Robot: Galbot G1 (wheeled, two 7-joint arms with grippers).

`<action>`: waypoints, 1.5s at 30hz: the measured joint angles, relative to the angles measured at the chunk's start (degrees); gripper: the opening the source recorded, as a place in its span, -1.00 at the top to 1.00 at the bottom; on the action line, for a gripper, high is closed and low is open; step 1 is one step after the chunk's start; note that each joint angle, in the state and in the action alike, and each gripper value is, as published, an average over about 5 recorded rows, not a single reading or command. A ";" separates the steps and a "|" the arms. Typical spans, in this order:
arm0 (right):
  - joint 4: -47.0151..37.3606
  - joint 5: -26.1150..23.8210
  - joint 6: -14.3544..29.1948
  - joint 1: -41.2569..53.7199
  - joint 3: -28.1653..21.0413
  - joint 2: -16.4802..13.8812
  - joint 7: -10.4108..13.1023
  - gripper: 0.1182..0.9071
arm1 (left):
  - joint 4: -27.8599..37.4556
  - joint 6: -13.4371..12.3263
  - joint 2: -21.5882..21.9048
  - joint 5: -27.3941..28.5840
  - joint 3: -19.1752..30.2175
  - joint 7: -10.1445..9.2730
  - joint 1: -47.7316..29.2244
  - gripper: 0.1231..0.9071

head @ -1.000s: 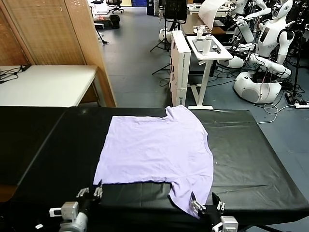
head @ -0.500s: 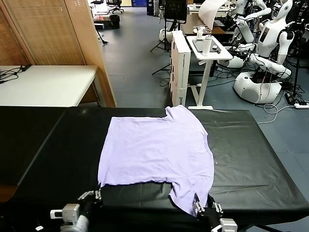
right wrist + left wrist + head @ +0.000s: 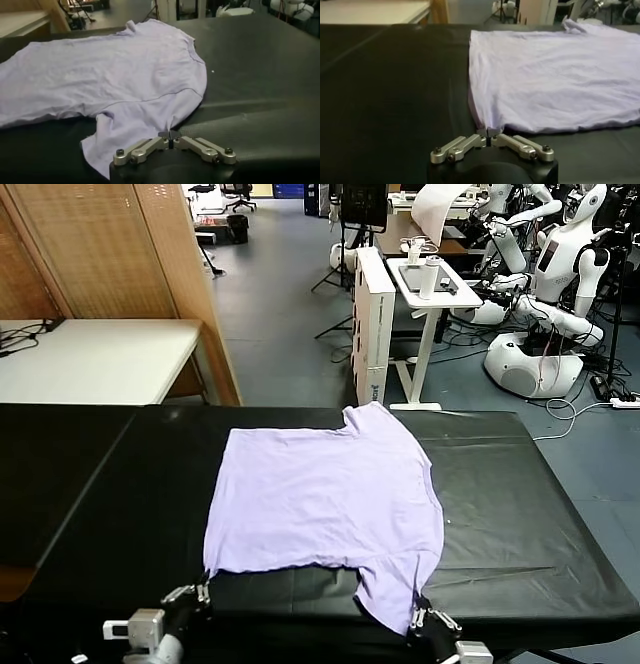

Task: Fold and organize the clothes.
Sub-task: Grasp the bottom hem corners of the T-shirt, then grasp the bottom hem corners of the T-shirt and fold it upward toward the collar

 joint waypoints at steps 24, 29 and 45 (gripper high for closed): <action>-3.93 20.89 12.99 17.14 5.72 -1.89 2.04 0.94 | -9.03 4.30 0.75 -11.51 -2.09 -3.41 -3.62 0.92; -7.50 23.78 13.63 21.97 5.91 -1.52 2.44 0.94 | -5.77 4.81 1.34 -14.76 -1.84 -3.97 -8.21 0.92; -20.42 24.32 13.09 34.52 4.95 -0.46 2.54 0.94 | 6.07 5.55 5.48 -18.64 -0.69 -5.76 -19.57 0.92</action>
